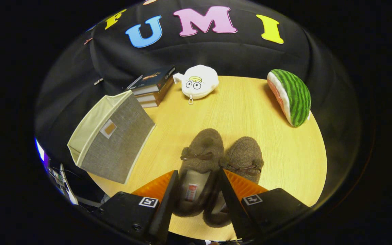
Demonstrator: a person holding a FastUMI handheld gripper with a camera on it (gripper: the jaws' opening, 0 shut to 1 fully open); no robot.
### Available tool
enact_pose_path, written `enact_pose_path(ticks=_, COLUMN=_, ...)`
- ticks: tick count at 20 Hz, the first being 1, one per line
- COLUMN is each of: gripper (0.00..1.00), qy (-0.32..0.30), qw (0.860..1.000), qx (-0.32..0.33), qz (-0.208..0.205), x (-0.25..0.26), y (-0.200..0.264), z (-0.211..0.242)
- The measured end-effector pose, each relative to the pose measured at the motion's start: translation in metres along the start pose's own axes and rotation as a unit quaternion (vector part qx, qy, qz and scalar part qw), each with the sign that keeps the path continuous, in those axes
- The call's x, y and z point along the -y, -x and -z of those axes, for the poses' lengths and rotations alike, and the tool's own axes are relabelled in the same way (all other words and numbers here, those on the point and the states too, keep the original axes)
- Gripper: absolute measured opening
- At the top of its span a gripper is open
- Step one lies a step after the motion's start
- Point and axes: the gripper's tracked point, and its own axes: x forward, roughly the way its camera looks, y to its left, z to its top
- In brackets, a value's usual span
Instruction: Open the storage box then place both shoes into the box .Put the left shoe in first, then the right shoe, with the right side of both shoes facing outward in a uniform manner.
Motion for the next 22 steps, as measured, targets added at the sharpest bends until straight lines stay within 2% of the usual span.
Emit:
enact_pose_path(ticks=2, gripper=0.7, qy=0.008, qw=1.0, qx=-0.016, qz=0.003, x=0.003, y=-0.01, z=0.007)
enact_pose_path(ticks=5, gripper=0.71, qy=0.018, qw=0.999, qx=-0.031, qz=0.015, x=0.009, y=-0.027, z=0.013)
enact_pose_path(ticks=7, gripper=0.61, qy=0.02, qw=0.999, qx=-0.038, qz=0.027, x=0.012, y=-0.039, z=0.014)
enact_pose_path(ticks=8, gripper=0.54, qy=0.023, qw=0.998, qx=-0.04, qz=0.043, x=0.018, y=-0.042, z=0.013)
enact_pose_path(ticks=10, gripper=0.49, qy=0.018, qw=0.996, qx=-0.039, qz=0.077, x=0.028, y=-0.052, z=0.01)
enact_pose_path(ticks=14, gripper=0.47, qy=0.037, qw=0.99, qx=-0.044, qz=0.13, x=0.034, y=-0.07, z=0.016)
enact_pose_path(ticks=17, gripper=0.39, qy=0.006, qw=0.986, qx=-0.037, qz=0.163, x=0.041, y=-0.072, z=0.012)
enact_pose_path(ticks=19, gripper=0.16, qy=-0.011, qw=0.988, qx=-0.036, qz=0.147, x=0.039, y=-0.071, z=0.014)
enact_pose_path(ticks=20, gripper=0.05, qy=-0.028, qw=0.991, qx=-0.041, qz=0.123, x=0.03, y=-0.071, z=0.015)
enact_pose_path(ticks=22, gripper=0.05, qy=-0.067, qw=0.992, qx=-0.042, qz=0.095, x=0.014, y=-0.061, z=0.011)
